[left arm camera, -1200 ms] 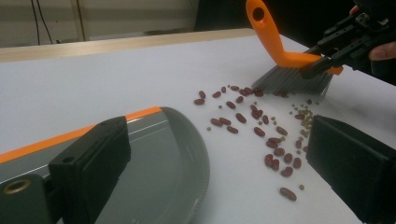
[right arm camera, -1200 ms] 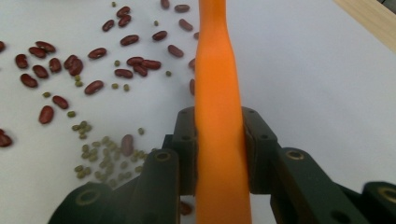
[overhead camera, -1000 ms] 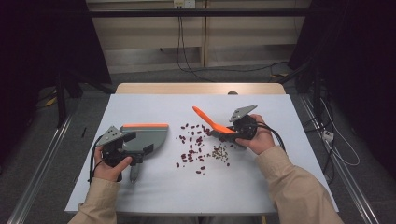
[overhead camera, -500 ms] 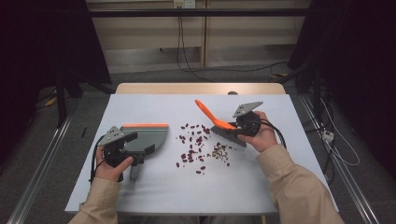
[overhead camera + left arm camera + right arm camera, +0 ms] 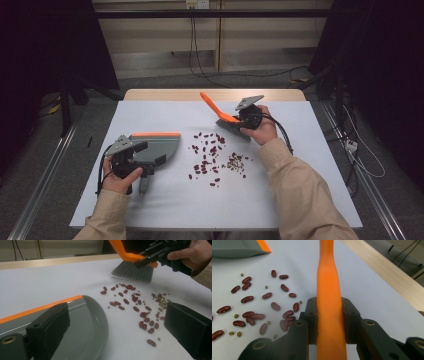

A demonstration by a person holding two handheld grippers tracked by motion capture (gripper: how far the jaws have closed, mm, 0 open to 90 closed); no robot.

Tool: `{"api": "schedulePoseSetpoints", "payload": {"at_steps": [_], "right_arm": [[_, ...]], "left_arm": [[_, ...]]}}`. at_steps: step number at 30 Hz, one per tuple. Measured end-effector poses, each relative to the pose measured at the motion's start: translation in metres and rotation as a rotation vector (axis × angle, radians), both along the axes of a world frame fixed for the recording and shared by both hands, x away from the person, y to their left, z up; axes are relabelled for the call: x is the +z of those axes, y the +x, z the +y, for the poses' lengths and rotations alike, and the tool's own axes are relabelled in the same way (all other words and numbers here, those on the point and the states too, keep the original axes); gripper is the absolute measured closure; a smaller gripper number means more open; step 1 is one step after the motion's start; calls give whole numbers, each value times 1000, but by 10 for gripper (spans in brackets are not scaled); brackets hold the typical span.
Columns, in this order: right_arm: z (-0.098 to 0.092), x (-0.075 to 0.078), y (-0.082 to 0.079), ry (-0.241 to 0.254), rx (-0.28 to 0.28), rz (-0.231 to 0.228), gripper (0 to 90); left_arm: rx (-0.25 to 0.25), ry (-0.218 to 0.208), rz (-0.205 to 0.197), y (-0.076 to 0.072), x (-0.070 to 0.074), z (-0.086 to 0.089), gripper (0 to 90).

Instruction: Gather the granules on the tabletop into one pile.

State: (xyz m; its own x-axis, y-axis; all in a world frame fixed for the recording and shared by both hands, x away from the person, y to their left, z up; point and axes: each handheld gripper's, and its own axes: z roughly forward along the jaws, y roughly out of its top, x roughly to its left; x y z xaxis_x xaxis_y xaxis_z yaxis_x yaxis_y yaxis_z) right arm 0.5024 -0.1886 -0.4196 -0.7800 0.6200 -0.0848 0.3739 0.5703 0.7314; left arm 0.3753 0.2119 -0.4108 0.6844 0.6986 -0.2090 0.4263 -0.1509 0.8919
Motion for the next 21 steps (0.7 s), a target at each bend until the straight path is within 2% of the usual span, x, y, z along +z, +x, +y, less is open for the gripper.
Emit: {"api": "schedulePoseSetpoints", "payload": {"at_steps": [2,7,12,21], "right_arm": [[6,-4,1,13,23,15,712],[10,-2,-9,-27,90,21,711],[12,1,-22,-53,153,28,710],[10,4,-46,-50,205,41,711]], "left_arm": [[3,-2,0,0,0,1,63],[7,8,3,-1,0,2,63],[10,0,2,-2,1,2,63],[11,6,2,-2,0,2,63]]}}
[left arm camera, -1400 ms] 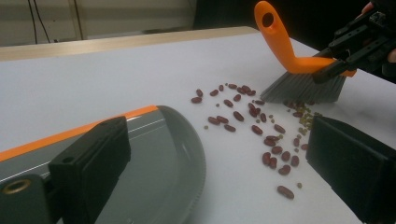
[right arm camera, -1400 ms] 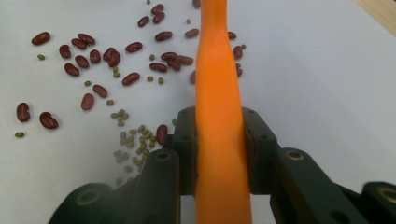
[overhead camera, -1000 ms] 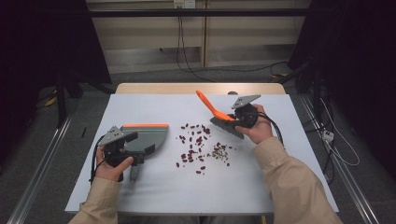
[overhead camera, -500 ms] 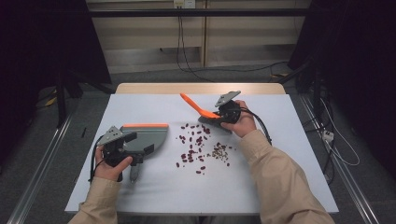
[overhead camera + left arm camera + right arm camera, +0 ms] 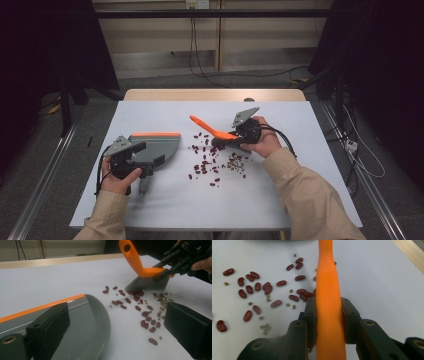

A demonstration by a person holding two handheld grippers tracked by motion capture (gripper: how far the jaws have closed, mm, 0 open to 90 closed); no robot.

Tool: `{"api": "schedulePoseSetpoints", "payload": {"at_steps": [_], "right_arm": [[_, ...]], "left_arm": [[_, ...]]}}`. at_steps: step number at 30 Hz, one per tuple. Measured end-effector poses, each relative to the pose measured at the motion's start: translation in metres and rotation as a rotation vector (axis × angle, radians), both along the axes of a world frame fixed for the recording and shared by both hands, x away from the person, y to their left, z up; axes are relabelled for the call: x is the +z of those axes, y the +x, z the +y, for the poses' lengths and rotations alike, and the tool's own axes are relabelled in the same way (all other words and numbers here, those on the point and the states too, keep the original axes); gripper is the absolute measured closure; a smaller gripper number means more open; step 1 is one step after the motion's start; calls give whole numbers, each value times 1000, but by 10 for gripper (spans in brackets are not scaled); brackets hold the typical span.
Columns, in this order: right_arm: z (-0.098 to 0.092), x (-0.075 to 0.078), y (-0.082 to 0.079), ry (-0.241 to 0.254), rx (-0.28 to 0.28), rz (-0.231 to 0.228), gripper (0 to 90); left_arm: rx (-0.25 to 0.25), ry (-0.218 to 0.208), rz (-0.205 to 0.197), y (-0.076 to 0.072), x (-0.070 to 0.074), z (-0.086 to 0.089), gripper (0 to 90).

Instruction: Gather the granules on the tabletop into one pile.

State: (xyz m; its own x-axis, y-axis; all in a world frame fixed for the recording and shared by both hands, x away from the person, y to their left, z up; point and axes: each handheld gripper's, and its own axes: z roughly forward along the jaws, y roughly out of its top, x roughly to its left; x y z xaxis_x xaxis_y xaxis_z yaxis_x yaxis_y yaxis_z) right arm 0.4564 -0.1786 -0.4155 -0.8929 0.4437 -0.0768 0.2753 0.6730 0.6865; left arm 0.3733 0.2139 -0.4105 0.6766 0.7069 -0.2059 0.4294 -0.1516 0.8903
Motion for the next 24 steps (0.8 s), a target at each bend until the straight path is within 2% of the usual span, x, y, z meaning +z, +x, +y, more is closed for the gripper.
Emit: {"api": "schedulePoseSetpoints", "payload": {"at_steps": [4,7,8,9,14,18,24], "right_arm": [[-1,2,-8,-1,10,-2,712],[-5,7,-6,42,-6,-18,712],[-7,9,-4,77,-25,-17,712],[-8,11,-1,88,-32,-18,712],[-3,8,20,80,-75,-48,712],[7,1,36,93,-89,-47,712],[25,-5,58,61,-82,-82,712]], "left_arm": [[-2,0,-2,0,0,-1,63],[-5,5,-2,0,0,-1,63],[-5,2,-1,0,0,-1,63],[-7,2,-2,0,0,-2,63],[-6,0,3,1,-1,-2,63],[-6,-1,5,2,-1,-1,63],[-3,0,11,3,-2,0,63]]}}
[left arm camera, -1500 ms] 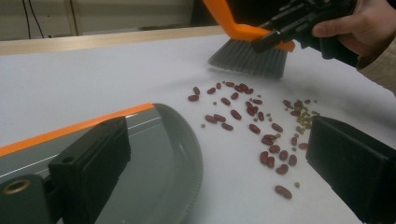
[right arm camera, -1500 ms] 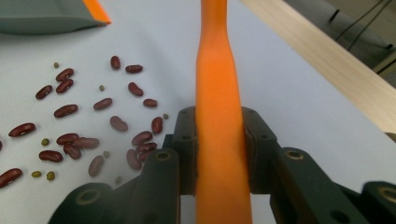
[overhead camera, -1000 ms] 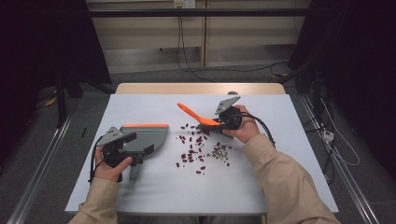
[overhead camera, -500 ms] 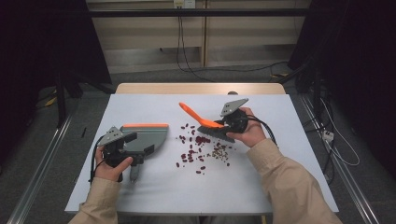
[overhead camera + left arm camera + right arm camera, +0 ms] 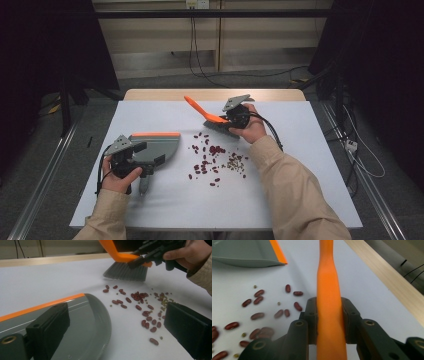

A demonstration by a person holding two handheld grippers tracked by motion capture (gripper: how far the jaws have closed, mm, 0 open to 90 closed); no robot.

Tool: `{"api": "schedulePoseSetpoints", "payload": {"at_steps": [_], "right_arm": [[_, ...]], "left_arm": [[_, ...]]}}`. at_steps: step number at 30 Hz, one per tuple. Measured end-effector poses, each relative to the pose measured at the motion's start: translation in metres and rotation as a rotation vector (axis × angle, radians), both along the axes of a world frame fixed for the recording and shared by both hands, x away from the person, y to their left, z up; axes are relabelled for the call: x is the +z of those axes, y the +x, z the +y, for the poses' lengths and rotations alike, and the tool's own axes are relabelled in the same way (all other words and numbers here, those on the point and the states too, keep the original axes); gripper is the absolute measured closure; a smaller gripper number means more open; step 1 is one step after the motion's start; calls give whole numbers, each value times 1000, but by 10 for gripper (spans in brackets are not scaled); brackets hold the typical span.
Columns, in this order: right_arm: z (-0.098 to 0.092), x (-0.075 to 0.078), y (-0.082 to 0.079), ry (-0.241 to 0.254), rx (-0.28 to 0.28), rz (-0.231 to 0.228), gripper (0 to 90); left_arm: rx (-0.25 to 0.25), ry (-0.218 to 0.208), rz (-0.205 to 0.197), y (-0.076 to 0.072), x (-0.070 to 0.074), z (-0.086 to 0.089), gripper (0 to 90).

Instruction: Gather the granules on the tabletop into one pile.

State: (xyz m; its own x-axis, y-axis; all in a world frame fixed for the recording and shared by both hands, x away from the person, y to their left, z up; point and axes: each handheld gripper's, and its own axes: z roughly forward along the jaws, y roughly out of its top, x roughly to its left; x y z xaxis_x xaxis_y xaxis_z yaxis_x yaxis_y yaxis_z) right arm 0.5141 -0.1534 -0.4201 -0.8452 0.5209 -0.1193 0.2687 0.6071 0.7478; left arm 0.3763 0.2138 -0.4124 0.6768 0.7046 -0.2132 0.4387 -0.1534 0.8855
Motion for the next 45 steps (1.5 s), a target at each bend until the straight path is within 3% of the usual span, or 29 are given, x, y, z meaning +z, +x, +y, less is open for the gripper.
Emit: {"api": "schedulePoseSetpoints", "payload": {"at_steps": [5,9,12,19,29,38,45], "right_arm": [[13,-5,2,5,67,21,712],[17,-4,-8,-39,126,19,711],[14,-2,-18,-37,170,37,710],[8,-1,-40,-60,234,29,706],[4,2,-63,-61,245,51,707],[0,4,-70,-42,235,52,709],[-6,13,-60,34,176,20,712]], "left_arm": [[10,1,-2,0,1,3,63],[23,1,-1,-1,0,6,63],[24,3,-2,-1,0,6,63],[23,7,-1,-2,-1,6,63],[14,11,-4,-3,0,5,63],[8,13,-4,-3,0,4,63],[7,11,-5,-3,0,3,63]]}}
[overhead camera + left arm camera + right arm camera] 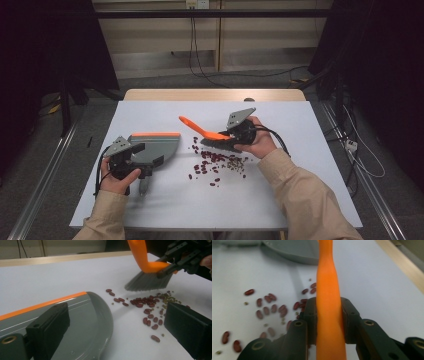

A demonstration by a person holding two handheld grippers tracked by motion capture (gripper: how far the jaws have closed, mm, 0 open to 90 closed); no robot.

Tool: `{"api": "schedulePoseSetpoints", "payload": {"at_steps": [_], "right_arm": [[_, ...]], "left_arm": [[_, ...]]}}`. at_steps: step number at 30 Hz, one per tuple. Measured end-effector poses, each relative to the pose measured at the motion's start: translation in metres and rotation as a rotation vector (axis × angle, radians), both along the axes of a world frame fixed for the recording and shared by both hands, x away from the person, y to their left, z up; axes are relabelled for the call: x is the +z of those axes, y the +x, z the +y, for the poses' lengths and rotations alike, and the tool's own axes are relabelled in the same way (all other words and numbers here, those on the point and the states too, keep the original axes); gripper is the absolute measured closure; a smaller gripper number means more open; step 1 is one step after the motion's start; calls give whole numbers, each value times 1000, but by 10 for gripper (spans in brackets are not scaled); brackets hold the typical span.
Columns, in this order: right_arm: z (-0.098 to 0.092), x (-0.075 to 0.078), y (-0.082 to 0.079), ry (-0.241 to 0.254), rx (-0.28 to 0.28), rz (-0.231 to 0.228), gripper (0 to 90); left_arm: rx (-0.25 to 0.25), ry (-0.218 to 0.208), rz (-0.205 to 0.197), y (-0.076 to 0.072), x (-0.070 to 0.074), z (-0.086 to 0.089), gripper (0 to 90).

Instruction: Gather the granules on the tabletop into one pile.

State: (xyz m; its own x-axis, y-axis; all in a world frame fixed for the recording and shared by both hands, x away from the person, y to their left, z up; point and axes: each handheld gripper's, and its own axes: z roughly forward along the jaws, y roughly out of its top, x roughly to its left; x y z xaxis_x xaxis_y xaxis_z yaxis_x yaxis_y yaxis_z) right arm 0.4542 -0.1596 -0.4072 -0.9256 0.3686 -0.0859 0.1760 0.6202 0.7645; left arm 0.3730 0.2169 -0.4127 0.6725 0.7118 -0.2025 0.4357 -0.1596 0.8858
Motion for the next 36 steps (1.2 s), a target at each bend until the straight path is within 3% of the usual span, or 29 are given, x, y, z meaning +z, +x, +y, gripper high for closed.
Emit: {"api": "schedulePoseSetpoints", "payload": {"at_steps": [6,13,16,17,19,20,23,27,36], "right_arm": [[8,0,22,-6,-51,-28,711],[31,-5,48,-20,-94,-66,711],[41,-9,56,-35,-83,-74,711],[46,-12,58,-61,-70,-80,711],[55,-17,58,-86,-35,-83,711],[57,-18,57,-72,-21,-66,711],[62,-18,50,-108,29,-85,709],[57,-18,43,-82,76,-58,709],[54,-16,18,-98,155,-56,707]], "left_arm": [[-4,-5,1,1,0,0,63],[-7,-7,8,3,-1,1,63],[-6,-8,9,4,-2,1,63],[-7,-8,8,4,-2,1,63],[-8,-10,10,4,-2,1,63],[-6,-9,9,3,-1,2,63],[-5,-6,11,3,-2,2,63],[-11,-7,5,2,-1,2,63],[-35,25,5,-2,-4,4,59]]}}
